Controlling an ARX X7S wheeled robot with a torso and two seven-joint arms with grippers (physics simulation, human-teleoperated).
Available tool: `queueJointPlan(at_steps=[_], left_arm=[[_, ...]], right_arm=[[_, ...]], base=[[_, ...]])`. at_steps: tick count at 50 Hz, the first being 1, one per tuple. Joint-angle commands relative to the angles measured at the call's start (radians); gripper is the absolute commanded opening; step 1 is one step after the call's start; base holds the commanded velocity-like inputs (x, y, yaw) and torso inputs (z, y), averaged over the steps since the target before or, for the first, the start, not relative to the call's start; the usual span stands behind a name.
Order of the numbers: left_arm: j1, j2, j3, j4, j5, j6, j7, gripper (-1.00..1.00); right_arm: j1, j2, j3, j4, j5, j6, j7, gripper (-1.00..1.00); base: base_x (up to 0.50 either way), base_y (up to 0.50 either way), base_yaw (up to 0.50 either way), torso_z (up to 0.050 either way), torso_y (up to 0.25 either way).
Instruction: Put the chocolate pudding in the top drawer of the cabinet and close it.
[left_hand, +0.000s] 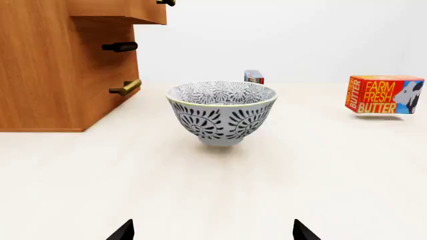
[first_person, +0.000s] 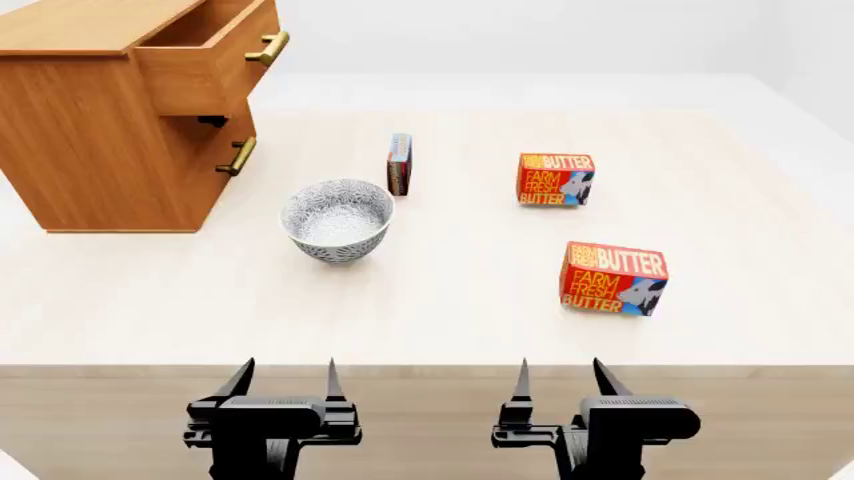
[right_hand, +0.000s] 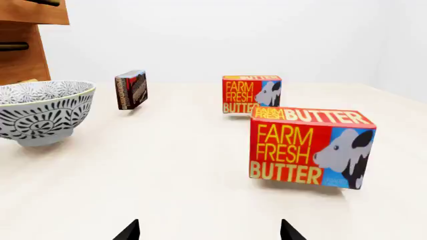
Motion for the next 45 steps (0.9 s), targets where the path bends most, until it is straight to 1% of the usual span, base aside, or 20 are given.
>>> queueJointPlan(at_steps=[1, 11, 19, 23, 45], left_arm=[[-0.001, -0.017, 0.018, 0.000, -0.013, -0.003, -0.019, 1.00], [0.011, -0.050, 0.039, 0.057, -0.070, -0.053, -0.035, 1.00], [-0.005, -0.067, 0.025, 0.099, -0.108, -0.086, -0.058, 1.00], [-0.003, -0.073, 0.033, 0.102, -0.124, -0.067, -0.051, 1.00], [0.009, -0.109, 0.074, 0.130, -0.146, -0.064, -0.064, 1.00]], right_arm=[[0.000, 0.016, -0.021, -0.001, 0.012, 0.005, 0.021, 1.00], [-0.010, 0.046, -0.065, -0.031, 0.030, 0.028, 0.058, 1.00], [-0.015, 0.063, -0.074, -0.073, 0.040, 0.049, 0.083, 1.00], [-0.015, 0.068, -0.077, -0.079, 0.042, 0.048, 0.091, 1.00], [-0.028, 0.095, -0.107, -0.099, 0.062, 0.036, 0.126, 1.00]], base=[[0.00, 0.00, 0.00, 0.000, 0.000], [0.00, 0.00, 0.00, 0.000, 0.000], [0.00, 0.00, 0.00, 0.000, 0.000], [0.00, 0.00, 0.00, 0.006, 0.000], [0.00, 0.00, 0.00, 0.050, 0.000]])
